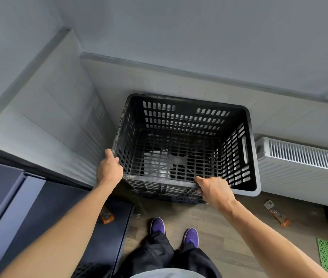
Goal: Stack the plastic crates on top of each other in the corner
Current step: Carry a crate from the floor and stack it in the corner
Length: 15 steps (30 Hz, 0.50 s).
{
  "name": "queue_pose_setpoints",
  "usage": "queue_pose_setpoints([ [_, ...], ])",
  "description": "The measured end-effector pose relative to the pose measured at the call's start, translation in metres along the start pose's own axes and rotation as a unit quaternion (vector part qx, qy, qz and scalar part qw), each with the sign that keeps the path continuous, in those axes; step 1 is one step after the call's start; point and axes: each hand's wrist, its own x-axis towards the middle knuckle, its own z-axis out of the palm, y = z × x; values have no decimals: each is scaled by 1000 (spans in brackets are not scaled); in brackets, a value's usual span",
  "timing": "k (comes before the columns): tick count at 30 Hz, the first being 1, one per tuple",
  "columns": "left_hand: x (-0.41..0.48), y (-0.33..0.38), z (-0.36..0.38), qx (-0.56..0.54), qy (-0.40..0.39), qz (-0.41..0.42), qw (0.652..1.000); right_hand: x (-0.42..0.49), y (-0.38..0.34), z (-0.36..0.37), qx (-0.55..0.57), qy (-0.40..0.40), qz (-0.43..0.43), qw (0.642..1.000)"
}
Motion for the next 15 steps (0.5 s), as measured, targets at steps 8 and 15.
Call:
queue_pose_setpoints([
  [8,3,-3,-7,7,-8,-8,1000,-6,-12,5,4,-6,-6,1000],
  [15,-22,-1,18,7,40,-10,999,-10,-14,3,24,16,-3,1000],
])
